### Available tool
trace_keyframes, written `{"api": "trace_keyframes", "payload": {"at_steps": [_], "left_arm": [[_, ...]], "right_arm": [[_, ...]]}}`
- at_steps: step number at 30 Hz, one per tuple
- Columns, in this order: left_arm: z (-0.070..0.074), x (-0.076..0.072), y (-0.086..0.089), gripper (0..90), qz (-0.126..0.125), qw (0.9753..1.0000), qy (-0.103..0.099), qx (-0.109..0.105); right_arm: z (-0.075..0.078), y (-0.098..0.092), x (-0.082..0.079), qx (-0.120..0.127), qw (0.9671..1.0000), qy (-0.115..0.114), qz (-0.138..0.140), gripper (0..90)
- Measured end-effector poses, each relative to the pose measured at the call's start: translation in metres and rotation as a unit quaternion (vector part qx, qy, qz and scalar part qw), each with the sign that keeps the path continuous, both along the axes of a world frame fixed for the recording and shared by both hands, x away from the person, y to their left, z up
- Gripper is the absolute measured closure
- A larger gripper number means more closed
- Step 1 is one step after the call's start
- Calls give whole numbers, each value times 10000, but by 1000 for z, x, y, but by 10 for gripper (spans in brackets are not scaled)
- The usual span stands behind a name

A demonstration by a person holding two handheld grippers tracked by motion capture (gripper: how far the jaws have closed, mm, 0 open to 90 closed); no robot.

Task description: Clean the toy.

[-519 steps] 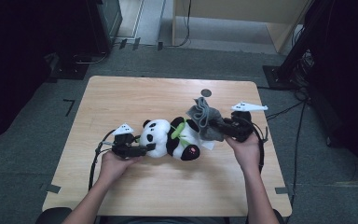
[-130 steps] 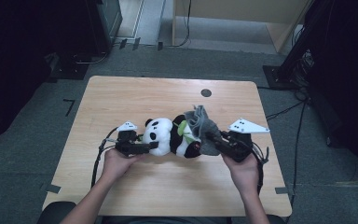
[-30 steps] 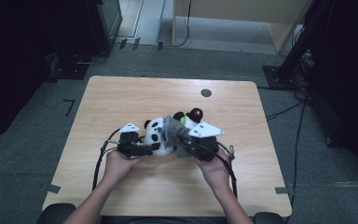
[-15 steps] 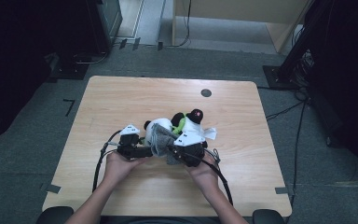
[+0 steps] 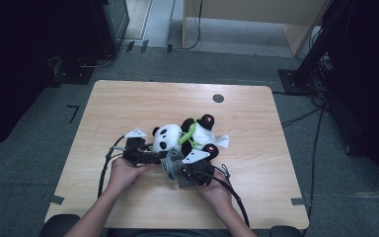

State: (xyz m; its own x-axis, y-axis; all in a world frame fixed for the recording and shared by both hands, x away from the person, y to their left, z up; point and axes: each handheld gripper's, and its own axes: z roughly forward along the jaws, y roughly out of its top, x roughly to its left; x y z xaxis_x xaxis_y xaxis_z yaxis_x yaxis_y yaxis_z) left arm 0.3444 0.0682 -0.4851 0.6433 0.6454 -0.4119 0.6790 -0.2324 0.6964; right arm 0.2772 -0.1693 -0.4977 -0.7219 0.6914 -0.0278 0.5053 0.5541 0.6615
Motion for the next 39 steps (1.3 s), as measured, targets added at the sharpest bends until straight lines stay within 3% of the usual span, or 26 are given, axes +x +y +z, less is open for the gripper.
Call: {"api": "trace_keyframes", "payload": {"at_steps": [2,6,11,21,32,39], "left_arm": [[0,1,1,342,-22,10000,23,-8],[2,1,-1,344,-78,9999,-24,110],[3,3,0,344,-119,9998,4,141],[3,3,0,345,-139,9998,9,150],[3,4,0,345,-82,9999,83,78],[3,4,0,345,-93,9999,68,69]], "right_arm": [[-4,-3,1,75,9999,50,-50,752],[2,-7,-1,-188,9998,65,-98,752],[10,-20,-3,-192,9995,149,-209,749],[48,-52,-14,73,9985,-263,-469,742],[70,-78,-17,225,9961,-536,-668,746],[78,-94,-16,490,9942,-587,-752,739]]}}
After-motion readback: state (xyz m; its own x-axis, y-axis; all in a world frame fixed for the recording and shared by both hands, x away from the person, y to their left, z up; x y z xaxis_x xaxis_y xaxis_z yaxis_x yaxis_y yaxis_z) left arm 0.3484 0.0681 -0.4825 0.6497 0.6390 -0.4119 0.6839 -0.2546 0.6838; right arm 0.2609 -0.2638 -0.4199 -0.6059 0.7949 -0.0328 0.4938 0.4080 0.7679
